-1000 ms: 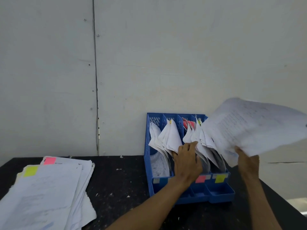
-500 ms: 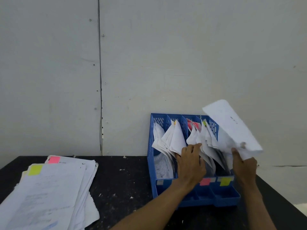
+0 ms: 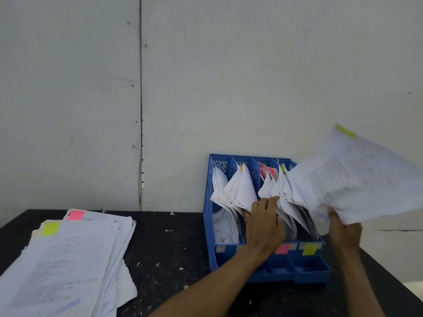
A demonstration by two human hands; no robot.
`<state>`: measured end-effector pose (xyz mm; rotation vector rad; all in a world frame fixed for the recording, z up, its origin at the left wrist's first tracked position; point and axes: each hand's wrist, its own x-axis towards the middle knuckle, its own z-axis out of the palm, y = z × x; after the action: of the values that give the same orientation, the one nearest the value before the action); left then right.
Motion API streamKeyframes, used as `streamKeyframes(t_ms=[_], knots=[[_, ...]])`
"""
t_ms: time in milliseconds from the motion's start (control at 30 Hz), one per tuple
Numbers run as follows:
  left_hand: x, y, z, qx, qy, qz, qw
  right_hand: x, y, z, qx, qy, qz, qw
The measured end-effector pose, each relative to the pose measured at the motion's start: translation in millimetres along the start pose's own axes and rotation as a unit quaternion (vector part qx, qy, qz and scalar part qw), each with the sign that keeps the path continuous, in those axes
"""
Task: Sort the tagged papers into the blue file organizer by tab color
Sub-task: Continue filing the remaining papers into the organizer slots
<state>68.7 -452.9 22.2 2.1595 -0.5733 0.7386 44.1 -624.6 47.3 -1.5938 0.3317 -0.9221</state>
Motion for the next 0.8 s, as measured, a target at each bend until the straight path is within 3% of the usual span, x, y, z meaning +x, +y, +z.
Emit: streamKeyframes(t_ms=[167, 333, 467, 600, 633, 700, 800], knots=[[-1, 2, -1, -0.002, -0.002, -0.004, 1.000, 6, 2, 5, -0.181, -0.022, -0.029, 0.983], [0, 6, -4, -0.005, 0.010, 0.003, 1.000, 22, 13, 16, -0.330, -0.128, 0.034, 0.935], [2, 11, -10, -0.004, 0.015, 0.015, 1.000, 36, 11, 22, -0.445, -0.202, 0.065, 0.870], [7, 13, -14, -0.007, 0.013, 0.010, 1.000, 52, 26, 30, -0.578, -0.275, 0.062, 0.766], [6, 14, -15, -0.003, 0.011, 0.007, 1.000, 52, 28, 31, -0.585, -0.269, 0.056, 0.763], [3, 17, -18, 0.002, 0.012, 0.005, 1.000, 45, 18, 29, -0.560, -0.226, 0.028, 0.797], [3, 15, -22, -0.004, 0.018, 0.003, 1.000, 32, 1, 26, -0.471, -0.106, -0.044, 0.874]])
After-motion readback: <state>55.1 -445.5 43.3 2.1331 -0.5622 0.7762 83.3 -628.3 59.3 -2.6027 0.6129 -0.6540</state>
